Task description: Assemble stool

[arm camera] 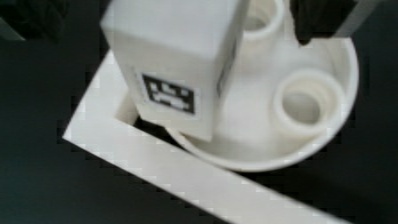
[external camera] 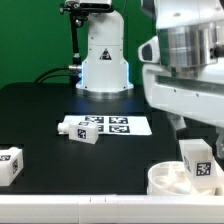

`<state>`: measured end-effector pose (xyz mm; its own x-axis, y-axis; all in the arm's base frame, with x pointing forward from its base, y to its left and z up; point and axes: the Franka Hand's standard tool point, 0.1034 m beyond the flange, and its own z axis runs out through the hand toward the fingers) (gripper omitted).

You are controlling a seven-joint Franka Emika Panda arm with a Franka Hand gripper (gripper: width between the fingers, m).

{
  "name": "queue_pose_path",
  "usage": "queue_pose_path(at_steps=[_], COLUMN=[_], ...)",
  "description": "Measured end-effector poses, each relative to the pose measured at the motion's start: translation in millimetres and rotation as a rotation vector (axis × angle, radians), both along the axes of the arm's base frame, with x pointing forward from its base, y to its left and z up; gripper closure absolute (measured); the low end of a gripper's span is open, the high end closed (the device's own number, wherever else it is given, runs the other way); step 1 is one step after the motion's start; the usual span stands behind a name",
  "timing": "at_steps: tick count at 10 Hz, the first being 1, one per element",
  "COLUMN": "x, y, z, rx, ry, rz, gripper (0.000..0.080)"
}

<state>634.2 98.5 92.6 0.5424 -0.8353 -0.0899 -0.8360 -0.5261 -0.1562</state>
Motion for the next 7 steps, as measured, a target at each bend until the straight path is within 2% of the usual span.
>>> queue_pose_path(at_steps=[1,2,5,6,7], x=[-3.5,-10.6,-8.7,-6.7,-3.2], y=[1.0,10.4,9.3,12.4,15.2], z=[6.0,5.7,4.5,5.3,5.5], rx=[-0.013,-0.01,-0.026,-0.085,-0.11], ry=[-0.015,-0.002,-0.035,-0.038,-0.051], rz=[0.223,0.433,0.623,0.848,1.06], gripper=[0.0155,0.0151,0.015,0.015,0.015])
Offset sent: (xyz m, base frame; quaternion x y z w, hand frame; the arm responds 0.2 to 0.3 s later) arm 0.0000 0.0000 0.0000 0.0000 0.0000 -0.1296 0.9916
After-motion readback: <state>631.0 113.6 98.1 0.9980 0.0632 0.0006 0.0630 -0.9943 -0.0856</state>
